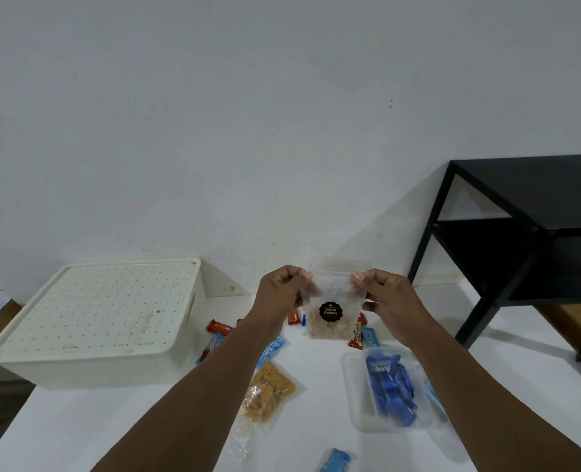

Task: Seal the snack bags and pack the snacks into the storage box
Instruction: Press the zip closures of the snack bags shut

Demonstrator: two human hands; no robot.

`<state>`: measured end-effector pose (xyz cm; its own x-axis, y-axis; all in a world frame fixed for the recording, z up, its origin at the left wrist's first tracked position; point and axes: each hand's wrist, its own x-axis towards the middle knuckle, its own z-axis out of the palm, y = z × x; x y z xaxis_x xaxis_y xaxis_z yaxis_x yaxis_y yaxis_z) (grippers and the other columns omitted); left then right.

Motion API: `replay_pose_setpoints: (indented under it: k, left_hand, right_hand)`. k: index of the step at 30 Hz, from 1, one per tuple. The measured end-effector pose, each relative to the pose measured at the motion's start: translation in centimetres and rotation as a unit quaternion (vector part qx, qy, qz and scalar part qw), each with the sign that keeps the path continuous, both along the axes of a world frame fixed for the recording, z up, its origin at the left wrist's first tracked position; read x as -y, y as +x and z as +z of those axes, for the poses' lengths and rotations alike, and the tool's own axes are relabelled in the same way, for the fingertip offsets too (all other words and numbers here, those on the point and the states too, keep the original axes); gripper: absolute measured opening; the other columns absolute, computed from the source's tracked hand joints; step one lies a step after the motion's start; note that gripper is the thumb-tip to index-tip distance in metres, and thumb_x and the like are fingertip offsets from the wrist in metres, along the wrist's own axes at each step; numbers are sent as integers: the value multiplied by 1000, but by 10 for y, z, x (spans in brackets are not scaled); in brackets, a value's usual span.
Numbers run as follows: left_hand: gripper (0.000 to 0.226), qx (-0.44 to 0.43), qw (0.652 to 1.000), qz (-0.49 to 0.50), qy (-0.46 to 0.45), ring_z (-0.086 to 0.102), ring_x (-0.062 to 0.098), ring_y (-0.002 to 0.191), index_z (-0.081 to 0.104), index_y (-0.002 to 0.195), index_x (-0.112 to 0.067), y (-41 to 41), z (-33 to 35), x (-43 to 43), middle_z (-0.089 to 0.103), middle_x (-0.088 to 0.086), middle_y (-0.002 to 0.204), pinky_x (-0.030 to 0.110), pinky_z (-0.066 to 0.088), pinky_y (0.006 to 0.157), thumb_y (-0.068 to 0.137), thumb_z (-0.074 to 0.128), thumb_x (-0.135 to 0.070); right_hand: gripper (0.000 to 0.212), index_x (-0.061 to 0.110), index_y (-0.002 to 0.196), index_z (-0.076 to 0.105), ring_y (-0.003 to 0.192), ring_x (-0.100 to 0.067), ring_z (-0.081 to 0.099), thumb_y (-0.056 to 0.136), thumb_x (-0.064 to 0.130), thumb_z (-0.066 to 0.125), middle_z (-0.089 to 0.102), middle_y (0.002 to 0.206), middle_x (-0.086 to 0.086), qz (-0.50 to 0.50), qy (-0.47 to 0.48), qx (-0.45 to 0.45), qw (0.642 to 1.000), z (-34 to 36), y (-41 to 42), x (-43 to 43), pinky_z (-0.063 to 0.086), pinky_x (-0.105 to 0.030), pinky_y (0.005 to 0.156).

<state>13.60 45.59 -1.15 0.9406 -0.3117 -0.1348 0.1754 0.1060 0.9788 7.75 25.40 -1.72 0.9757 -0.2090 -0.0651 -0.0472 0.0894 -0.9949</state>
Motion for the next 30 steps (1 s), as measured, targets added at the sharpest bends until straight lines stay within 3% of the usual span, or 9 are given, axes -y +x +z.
replay_pose_setpoints:
  k: [3, 5, 8, 12, 17, 21, 23, 26, 30]
  left_hand:
    - [9, -14, 999, -47, 11, 73, 36, 87, 67, 86, -7, -4, -1, 0, 74, 19, 92, 37, 53, 73, 93, 63, -9]
    - [15, 0, 996, -78, 33, 72, 37, 88, 70, 89, -2, -6, -3, -2, 74, 25, 97, 46, 57, 81, 91, 70, -18]
    - [27, 33, 996, -71, 51, 69, 35, 83, 71, 87, 3, -6, -5, -4, 75, 23, 88, 57, 54, 90, 89, 73, -24]
    - [23, 29, 995, -85, 45, 69, 37, 86, 71, 88, 1, -7, 4, -5, 73, 27, 93, 47, 57, 86, 89, 72, -22]
    - [34, -108, 973, -202, 18, 64, 27, 82, 72, 88, -8, -11, 11, -7, 67, 12, 87, 36, 59, 78, 90, 67, -42]
    - [38, -92, 977, -193, 14, 60, 36, 96, 68, 111, 4, -12, 2, -2, 64, 26, 105, 34, 56, 75, 89, 71, -27]
    - [28, -98, 979, -181, 7, 61, 35, 95, 69, 109, 0, -12, 0, 3, 65, 22, 101, 36, 56, 78, 93, 68, -23]
    - [22, -82, 982, -168, 24, 65, 22, 74, 70, 103, 0, -14, 1, 11, 68, 12, 85, 33, 58, 72, 97, 62, -20]
    - [26, 16, 987, -107, 121, 63, 16, 67, 69, 92, 3, -20, -4, 21, 68, 5, 76, 31, 56, 68, 101, 54, -18]
  right_hand:
    - [26, 11, 69, 63, 75, -26, 59, 93, 20, 65, 66, 72, -7, 6, -28, 23, 999, 1, 3, 3, 51, -49, 80]
    - [25, 10, 70, 64, 75, -26, 57, 92, 20, 66, 66, 74, -11, 31, -55, 40, 997, 5, 3, 5, 48, -45, 78]
    - [23, 16, 70, 72, 76, -25, 57, 88, 29, 69, 67, 76, -11, 35, -61, 35, 997, 8, 4, 5, 47, -43, 76]
    - [27, 16, 85, 76, 85, -30, 64, 94, 37, 61, 71, 88, -13, 24, -47, 6, 999, 1, 5, 1, 54, -53, 88]
    - [36, 11, 87, 70, 84, -29, 61, 90, 45, 60, 66, 85, -11, 111, -62, -18, 992, 6, 1, 4, 52, -56, 92]
    - [29, 15, 83, 72, 81, -23, 56, 89, 41, 63, 65, 84, -9, 129, -94, -7, 987, 20, 3, 1, 47, -39, 78]
    - [24, 17, 81, 73, 77, -18, 57, 92, 36, 64, 67, 81, -5, 109, -113, -2, 988, 20, 6, 1, 48, -30, 73]
    - [20, 18, 80, 73, 71, -13, 58, 95, 27, 63, 67, 75, -1, 72, -139, 5, 988, 14, 9, 0, 48, -16, 59]
    - [15, 19, 92, 70, 54, -4, 48, 90, 34, 70, 58, 66, 3, -63, -171, -5, 983, 4, 9, -10, 41, -16, 52]
